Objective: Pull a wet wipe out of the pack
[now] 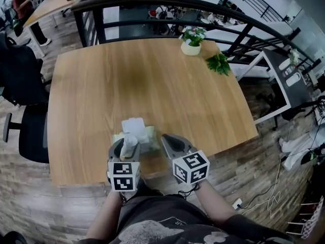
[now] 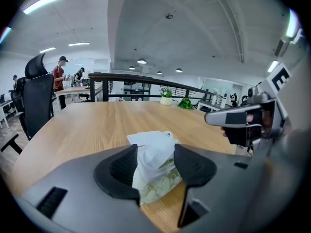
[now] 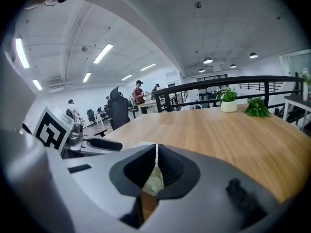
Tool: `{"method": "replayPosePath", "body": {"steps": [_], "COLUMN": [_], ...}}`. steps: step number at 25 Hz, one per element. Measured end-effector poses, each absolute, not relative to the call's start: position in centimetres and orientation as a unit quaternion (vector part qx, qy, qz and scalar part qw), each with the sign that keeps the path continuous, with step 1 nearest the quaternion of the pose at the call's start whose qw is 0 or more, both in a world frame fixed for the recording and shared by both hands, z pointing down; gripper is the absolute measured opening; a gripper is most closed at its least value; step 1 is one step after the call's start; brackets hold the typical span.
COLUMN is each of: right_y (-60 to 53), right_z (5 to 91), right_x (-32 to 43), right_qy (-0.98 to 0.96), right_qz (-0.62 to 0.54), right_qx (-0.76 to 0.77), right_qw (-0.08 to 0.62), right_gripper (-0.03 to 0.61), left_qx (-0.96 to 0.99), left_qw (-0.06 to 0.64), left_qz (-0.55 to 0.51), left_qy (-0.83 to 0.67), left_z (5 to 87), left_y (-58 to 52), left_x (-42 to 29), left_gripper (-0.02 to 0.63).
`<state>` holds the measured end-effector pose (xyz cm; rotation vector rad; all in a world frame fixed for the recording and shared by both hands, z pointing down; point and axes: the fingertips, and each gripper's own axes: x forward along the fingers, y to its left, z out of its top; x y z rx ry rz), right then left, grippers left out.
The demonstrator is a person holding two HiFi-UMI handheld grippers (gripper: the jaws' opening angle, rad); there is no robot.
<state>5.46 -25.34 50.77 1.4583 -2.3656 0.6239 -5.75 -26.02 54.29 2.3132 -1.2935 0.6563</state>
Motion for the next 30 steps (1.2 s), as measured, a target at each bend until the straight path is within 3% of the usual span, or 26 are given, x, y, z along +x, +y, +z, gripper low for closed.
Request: {"method": "replayPosePath", "body": {"steps": [8,28,30], "right_y": [-25.7,-25.7,-25.7], "right_z": [50.7,54.1,54.6], "right_x": [4.8,0.6,0.2], "right_qy": [-0.820,-0.846,-0.852], "right_qz": [0.213,0.209,0.206], "right_qx": [0.511,0.416,0.394], "right_qw": [0.148,0.262,0.275], "right_gripper": [0.027,0.031,0.093], "left_qx": [0.836,0.851,0.848], "left_qw": [0.191,0.218,0.221], "left_qz": [0.237,0.199,0.199], "left_qy": [-0.456,-0.434,-0.439], "left_z": [54.0,53.3,53.4], "left_y": [-26.1,-25.5,-25.4], "left_x": [-6.4,-8.2,-8.3], "left_gripper": [0.063,0.015,0.015]}}
